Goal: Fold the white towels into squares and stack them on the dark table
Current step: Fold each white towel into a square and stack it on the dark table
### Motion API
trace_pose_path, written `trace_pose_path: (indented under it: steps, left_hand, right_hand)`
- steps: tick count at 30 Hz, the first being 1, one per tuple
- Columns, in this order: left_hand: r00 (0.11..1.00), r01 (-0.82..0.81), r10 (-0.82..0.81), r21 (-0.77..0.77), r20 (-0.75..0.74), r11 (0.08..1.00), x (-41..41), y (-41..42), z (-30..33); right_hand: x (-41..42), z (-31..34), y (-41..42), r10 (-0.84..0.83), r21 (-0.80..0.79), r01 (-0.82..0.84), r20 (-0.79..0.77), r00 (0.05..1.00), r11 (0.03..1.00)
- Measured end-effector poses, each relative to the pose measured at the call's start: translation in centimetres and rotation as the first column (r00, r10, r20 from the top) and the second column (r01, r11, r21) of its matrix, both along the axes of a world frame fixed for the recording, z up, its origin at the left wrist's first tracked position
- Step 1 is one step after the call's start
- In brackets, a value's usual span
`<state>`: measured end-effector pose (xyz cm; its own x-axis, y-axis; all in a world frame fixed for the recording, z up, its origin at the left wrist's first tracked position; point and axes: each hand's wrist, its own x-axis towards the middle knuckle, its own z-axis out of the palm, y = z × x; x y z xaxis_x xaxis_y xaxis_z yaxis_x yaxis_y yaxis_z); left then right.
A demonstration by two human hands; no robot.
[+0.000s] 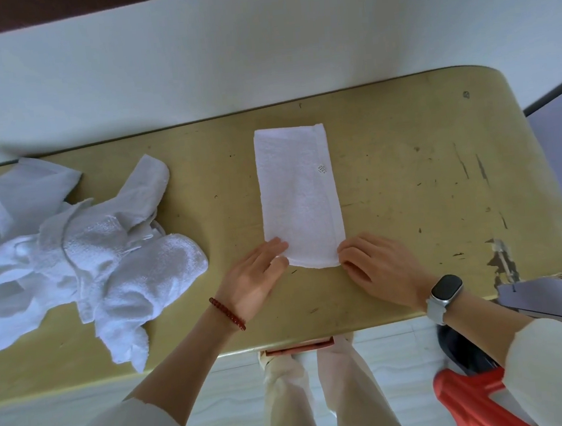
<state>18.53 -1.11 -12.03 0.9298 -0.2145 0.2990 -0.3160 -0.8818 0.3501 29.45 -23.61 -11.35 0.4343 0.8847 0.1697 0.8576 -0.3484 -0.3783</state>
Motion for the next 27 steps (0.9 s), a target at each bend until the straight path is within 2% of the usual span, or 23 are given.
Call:
trace_pose_path:
  steps: [6, 10, 17, 27]
  left_hand:
    - [1.000, 0.014, -0.014, 0.025, 0.018, 1.000, 0.2, -0.3, -0.2]
    - [0.999, -0.014, 0.014, -0.028, 0.031, 1.000, 0.1, 0.1, -0.9]
    - [0.998, -0.005, 0.007, -0.039, 0.056, 0.999, 0.1, 0.4, -0.6]
    - [0.999, 0.034, -0.035, -0.071, -0.015, 0.997, -0.7, 1.0, -0.6]
  right_hand:
    - [-0.2, 0.0, 0.1, 0.033, -0.041, -0.030, 0.070, 0.997, 0.999]
    - [-0.1, 0.3, 0.1, 0.037, -0.102, -0.029, 0.079, 0.996, 0.994]
    - [-0.2, 0.1, -0.2, 0.026, -0.074, -0.021, 0.070, 0.997, 0.997]
    - [-0.4, -0.3, -0.4, 0.008, -0.044, -0.003, 0.129, 0.992, 0.999]
